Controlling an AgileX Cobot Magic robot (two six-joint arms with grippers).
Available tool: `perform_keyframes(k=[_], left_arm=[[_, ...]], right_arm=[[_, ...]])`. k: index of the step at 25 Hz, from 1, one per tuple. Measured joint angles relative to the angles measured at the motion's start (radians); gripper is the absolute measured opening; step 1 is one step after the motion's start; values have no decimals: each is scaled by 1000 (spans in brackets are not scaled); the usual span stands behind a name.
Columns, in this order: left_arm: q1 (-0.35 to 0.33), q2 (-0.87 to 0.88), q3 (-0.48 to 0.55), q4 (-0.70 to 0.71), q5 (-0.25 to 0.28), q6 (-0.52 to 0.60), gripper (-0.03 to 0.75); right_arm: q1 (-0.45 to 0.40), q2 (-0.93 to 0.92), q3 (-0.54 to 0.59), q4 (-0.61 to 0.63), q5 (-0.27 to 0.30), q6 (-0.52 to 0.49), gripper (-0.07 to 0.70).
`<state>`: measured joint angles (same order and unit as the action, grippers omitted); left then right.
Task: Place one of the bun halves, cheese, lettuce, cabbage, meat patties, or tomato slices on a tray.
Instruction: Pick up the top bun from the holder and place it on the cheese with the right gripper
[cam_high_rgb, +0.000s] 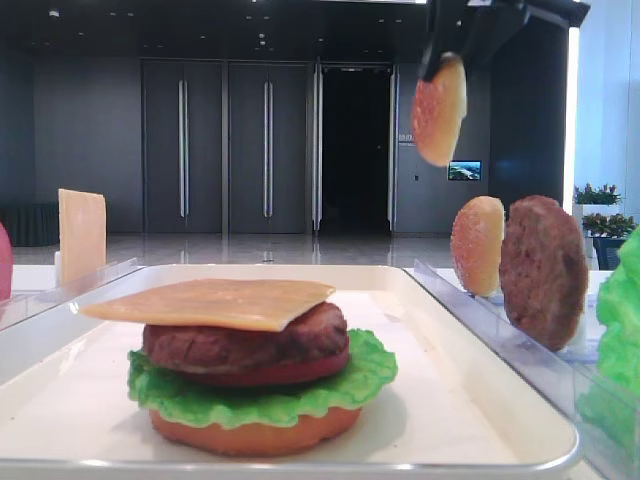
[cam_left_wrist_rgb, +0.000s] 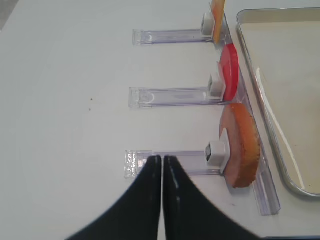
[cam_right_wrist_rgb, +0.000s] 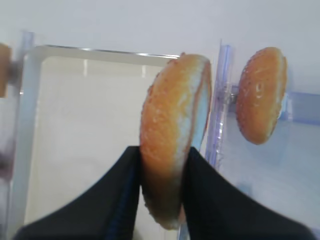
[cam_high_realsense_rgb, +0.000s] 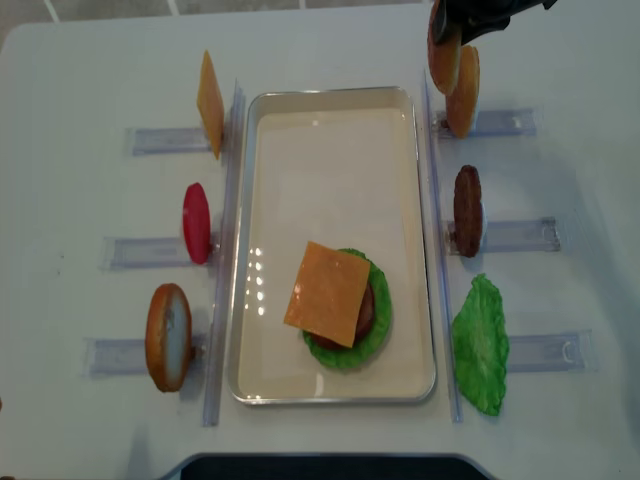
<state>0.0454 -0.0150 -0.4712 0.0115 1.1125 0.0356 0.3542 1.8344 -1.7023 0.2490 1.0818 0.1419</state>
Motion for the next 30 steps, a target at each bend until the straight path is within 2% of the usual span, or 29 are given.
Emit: perform_keyframes(k=[4,7,13,20,24,27,30], left_arm=[[0,0,0,0,0,0,-1],[0,0,0,0,0,0,-1],[0,0,0,0,0,0,-1],[0,0,0,0,0,0,-1],[0,0,0,0,0,0,-1],[0,0,0,0,0,0,-1],[0,0,0,0,0,5,-1]], right_arm=[[20,-136,75,35,-1,0,218],[44,-265,198,62,-41,0,218],[92,-542,547,235,-213,-1,218],[173,-787,947,458,-362,-50,218],[247,-848,1105,636,-470,-164,216],[294,-839,1159,794,-522,-311,216],[316,-798,1168,933,-548,-466,216]])
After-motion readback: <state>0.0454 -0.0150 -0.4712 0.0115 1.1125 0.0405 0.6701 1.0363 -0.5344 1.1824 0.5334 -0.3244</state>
